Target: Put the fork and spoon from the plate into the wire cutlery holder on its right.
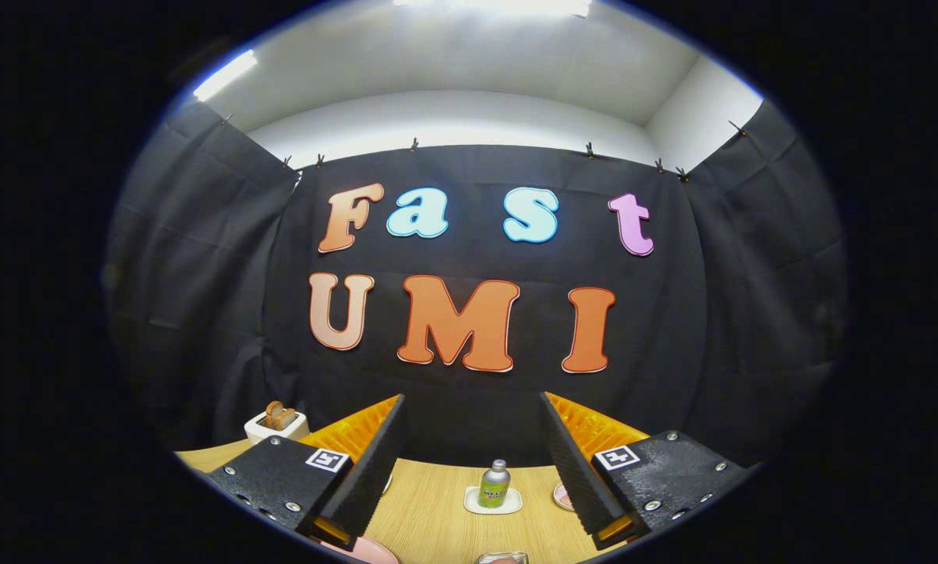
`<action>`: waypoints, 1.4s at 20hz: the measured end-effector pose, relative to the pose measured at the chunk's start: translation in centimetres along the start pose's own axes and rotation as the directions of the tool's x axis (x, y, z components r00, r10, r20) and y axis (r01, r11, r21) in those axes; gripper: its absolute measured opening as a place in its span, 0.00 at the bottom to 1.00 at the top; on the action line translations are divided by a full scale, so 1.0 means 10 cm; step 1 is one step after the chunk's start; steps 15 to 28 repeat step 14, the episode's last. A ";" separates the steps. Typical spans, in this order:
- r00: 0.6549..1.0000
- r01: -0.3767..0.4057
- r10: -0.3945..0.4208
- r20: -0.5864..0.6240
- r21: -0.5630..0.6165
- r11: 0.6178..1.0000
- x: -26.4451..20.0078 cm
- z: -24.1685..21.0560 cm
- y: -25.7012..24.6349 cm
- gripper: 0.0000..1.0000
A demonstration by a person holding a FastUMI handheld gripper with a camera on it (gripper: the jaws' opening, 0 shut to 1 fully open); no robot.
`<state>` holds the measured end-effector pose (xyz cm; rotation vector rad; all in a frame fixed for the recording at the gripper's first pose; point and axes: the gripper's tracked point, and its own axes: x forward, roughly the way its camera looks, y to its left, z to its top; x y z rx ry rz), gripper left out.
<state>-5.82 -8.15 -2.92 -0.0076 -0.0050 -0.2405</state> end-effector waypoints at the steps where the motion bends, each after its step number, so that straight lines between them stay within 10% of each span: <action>1: 1.000 -0.001 0.001 -0.001 0.001 1.000 -0.01 -0.01 0.00 0.98; 28: 1.000 -0.022 0.022 0.003 0.007 1.000 -0.07 0.00 -0.07 0.99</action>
